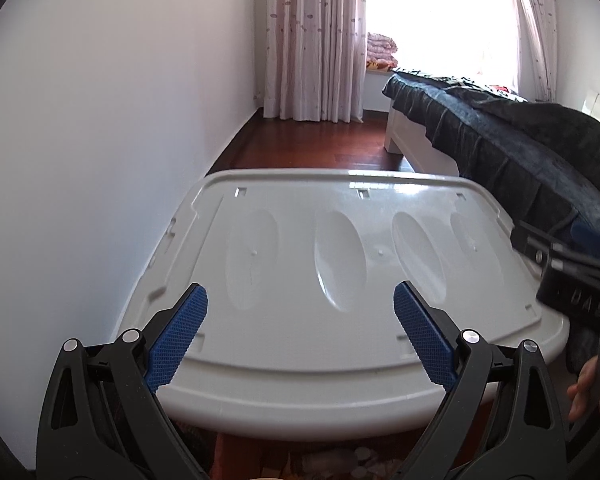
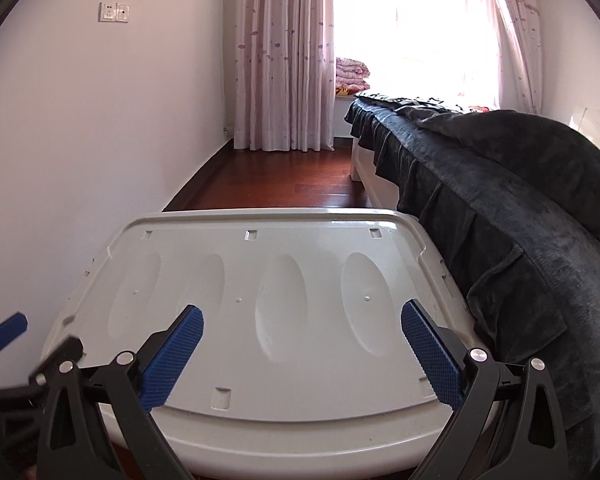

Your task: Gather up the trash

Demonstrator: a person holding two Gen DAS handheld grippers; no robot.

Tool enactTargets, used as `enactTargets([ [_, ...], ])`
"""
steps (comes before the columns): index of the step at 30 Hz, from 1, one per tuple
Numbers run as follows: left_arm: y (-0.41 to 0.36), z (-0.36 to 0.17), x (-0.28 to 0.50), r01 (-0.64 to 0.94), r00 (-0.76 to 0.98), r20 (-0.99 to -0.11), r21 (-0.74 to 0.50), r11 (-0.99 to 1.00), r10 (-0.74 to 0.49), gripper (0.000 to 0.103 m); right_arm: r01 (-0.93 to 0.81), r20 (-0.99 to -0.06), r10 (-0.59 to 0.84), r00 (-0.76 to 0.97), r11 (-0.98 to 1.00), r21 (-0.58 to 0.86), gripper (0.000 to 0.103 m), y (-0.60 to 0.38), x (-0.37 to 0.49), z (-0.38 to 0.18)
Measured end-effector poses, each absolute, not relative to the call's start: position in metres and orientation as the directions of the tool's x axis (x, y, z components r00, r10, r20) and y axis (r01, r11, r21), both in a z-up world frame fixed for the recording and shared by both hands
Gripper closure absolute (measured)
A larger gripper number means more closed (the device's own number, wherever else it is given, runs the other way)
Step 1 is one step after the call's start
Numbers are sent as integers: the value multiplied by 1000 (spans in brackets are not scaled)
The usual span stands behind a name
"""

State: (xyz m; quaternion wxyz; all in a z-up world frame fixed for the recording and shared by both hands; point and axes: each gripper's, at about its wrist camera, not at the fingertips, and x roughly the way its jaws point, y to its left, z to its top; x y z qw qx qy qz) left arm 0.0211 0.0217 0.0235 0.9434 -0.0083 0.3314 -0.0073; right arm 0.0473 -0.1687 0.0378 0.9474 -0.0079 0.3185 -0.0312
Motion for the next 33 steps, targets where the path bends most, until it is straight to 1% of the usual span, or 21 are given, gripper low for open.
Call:
enactTargets([
  [3,25,29,29,2,790,-613,-25,1000,-17,11,63,-600,-74,796,997,-39,5,-169,52,38],
  [7,31,34,40,5,796,-604,-61,998,-41,11,68,-585,-105,804,994,-86,5,-162,55,38],
  [12,29,33,48,-6,797,-604,-28,1000,-12,11,57,-573,-125,810,989,-136,5,-155,59,38],
  [33,39,23,62,-35,772,-636,-37,999,3,11,41,-580,-128,805,986,-160,5,-148,58,28],
])
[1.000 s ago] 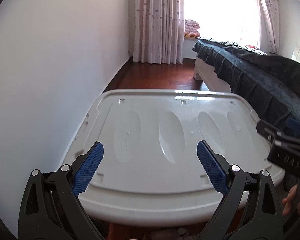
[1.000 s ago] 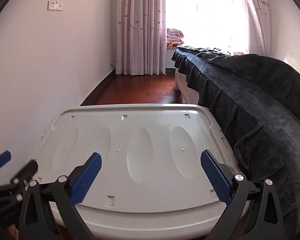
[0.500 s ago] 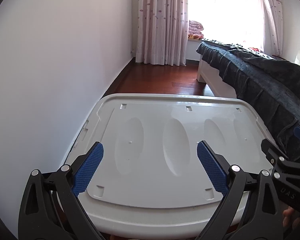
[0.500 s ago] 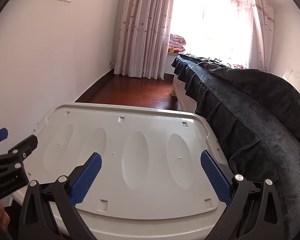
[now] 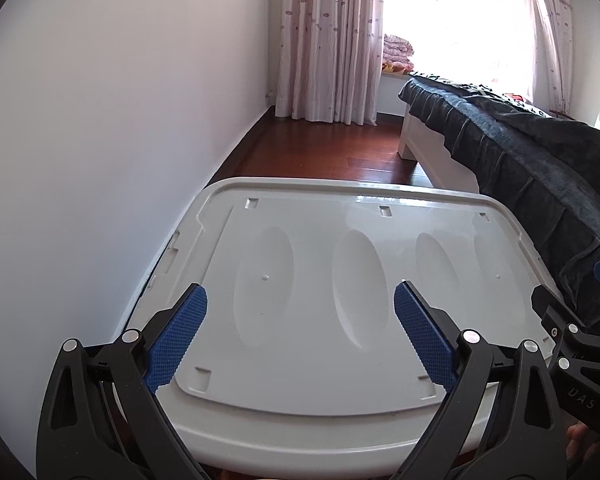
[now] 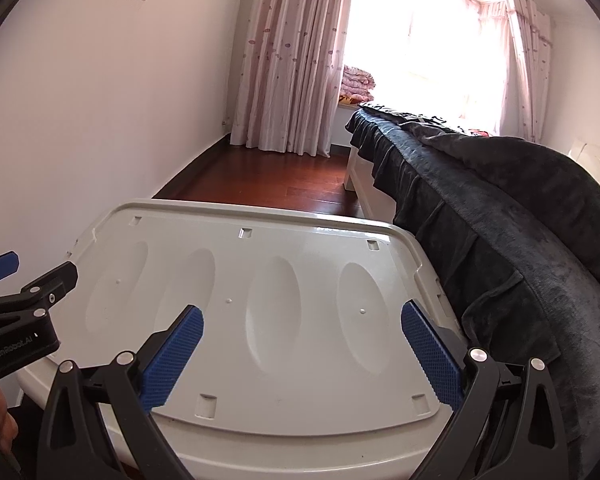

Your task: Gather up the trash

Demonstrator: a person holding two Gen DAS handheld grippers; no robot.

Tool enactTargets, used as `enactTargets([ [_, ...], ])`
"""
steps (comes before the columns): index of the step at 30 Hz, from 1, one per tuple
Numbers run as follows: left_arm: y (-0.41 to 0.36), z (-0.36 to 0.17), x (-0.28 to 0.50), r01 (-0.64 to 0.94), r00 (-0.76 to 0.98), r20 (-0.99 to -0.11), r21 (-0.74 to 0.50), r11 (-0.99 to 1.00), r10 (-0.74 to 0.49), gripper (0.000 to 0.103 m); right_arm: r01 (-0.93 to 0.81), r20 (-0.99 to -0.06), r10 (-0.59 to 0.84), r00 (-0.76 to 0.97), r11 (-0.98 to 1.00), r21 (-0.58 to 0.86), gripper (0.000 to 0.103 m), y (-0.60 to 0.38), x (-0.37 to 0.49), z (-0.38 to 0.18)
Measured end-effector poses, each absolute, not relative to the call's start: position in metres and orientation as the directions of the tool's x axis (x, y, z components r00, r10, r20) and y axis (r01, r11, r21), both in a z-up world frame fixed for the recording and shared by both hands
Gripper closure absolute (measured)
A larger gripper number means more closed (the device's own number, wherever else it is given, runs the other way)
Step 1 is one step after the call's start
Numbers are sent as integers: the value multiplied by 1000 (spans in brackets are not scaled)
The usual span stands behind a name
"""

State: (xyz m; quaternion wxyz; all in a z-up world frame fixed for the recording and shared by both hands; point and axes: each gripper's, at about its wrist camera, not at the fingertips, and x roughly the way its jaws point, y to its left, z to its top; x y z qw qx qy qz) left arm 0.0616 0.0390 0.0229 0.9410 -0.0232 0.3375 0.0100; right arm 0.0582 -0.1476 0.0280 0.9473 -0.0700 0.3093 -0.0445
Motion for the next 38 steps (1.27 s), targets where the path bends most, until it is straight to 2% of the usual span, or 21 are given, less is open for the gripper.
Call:
enactTargets([
  [23,44,31,56,-35,810,-586,-42,999,4,11,8,-590,-117,799,983,-183,5,-134,54,20],
  [30,43,37,52,-27,839,-545,-23,999,10,11,7,-592,-116,798,983,-182,5,-133,54,19],
  [38,39,35,54,-31,830,-557,-6,999,22,11,10,-592,-117,797,983,-181,5,-133,54,19],
])
